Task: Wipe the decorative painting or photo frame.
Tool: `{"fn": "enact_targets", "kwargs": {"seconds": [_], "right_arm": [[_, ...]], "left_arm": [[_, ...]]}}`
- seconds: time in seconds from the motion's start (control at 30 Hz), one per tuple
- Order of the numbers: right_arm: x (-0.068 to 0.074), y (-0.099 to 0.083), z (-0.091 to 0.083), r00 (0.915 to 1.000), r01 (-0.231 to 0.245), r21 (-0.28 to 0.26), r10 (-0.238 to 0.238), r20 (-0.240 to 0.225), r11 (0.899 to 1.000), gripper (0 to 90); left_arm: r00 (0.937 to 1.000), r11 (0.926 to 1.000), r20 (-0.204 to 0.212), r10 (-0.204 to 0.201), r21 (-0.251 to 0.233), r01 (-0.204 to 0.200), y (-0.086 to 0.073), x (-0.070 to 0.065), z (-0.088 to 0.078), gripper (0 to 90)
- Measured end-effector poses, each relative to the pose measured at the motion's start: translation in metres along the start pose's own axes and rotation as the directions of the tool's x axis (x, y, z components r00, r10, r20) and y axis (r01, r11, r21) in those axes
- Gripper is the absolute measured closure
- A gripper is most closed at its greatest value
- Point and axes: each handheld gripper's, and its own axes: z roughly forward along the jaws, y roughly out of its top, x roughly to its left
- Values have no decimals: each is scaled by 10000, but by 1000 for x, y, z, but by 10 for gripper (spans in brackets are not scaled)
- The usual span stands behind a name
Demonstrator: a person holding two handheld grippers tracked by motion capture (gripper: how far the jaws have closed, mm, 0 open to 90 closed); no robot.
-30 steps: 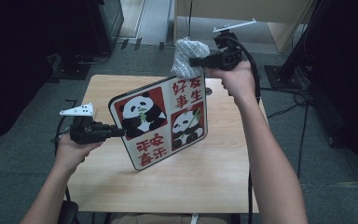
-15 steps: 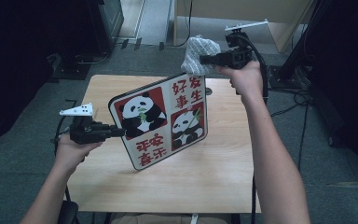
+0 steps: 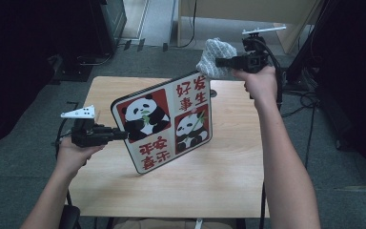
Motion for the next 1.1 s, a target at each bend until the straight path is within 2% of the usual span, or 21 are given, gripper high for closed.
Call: {"fn": "enact_targets", "kwargs": {"seconds": [0.23, 0.4, 0.5, 0.7, 0.83, 0.93, 1.1], "right_arm": [[-11, -9, -3, 9996, -9, -39, 10, 295, 10000, 645], [-18, -12, -5, 9956, 96, 153, -110, 930, 9998, 663], [-20, -15, -5, 9966, -40, 44, 36, 829, 10000, 663], [-12, -16, 2, 9956, 421, -381, -387, 851, 9984, 661], [-8, -20, 8, 9957, 523, -356, -494, 782, 9980, 660], [-11, -24, 10, 9966, 403, -285, -381, 734, 9988, 661], [-13, -29, 12, 9959, 480, -70, -473, 772, 9988, 662]], "left_arm": [[10000, 10000, -14, -22, 0, 22, 0, 0, 0, 783], [10000, 10000, -19, -13, 22, 13, 0, 0, 0, 783], [10000, 10000, -10, -41, -4, 41, 0, 0, 0, 783], [10000, 10000, -35, -27, 19, 27, 0, -1, 0, 783], [10000, 10000, -7, -36, 18, 36, 0, 0, 0, 783], [10000, 10000, -6, -50, -5, 50, 0, 0, 1, 783], [10000, 10000, -3, -74, 5, 74, 0, 0, 1, 782]]}}
